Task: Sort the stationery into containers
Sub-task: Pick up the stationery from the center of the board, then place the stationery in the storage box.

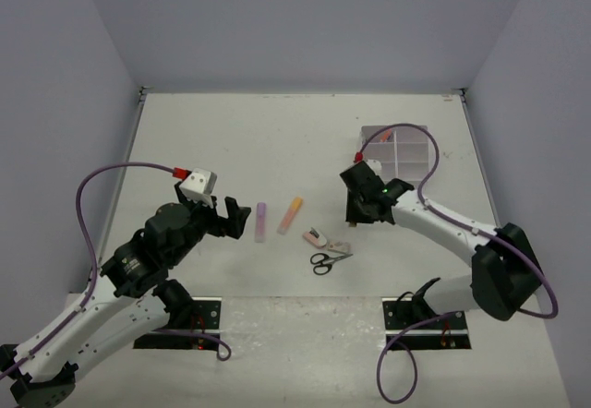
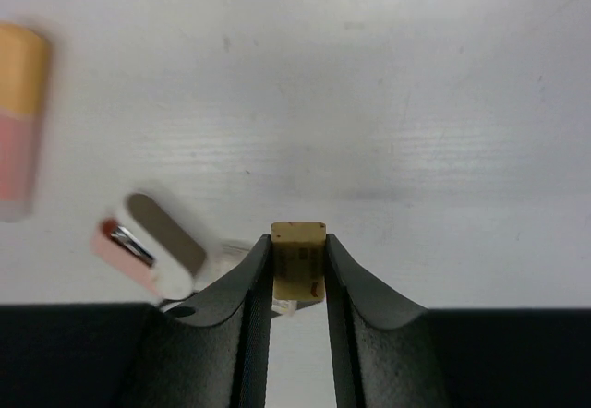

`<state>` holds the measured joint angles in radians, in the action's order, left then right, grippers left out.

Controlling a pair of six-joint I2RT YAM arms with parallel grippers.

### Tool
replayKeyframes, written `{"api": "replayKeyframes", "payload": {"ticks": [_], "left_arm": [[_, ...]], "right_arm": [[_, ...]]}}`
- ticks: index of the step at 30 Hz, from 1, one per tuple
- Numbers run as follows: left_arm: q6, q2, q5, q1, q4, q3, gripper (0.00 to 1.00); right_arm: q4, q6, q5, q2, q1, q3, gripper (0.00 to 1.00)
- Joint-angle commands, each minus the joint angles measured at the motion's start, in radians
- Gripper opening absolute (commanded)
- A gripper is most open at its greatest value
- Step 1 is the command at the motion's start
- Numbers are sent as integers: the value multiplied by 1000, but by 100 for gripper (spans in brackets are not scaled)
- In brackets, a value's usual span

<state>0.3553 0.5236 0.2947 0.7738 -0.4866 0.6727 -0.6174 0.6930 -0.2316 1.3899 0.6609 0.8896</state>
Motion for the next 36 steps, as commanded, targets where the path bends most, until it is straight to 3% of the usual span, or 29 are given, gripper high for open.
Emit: {"api": "replayKeyframes", "payload": {"ticks": [1,5,11,20,36], "left_arm": [[-22,-3,-1,1,27,-3,100],[-19,-10,5,2,25,-3,100],[-18,-16,9,5,25,-3,100],[-18,-27,12,12,24,-2,100],[-19,-22,6,16,25,-3,100]], "right_arm": [[69,-32,-40,-115,-116,127,11],[244,15,42,-186,-316,136,7],[478,203,176,-118,-472,139,9],[537,301,183,17,-492,157,10],[555,252,173,143,-508,105,15]]}}
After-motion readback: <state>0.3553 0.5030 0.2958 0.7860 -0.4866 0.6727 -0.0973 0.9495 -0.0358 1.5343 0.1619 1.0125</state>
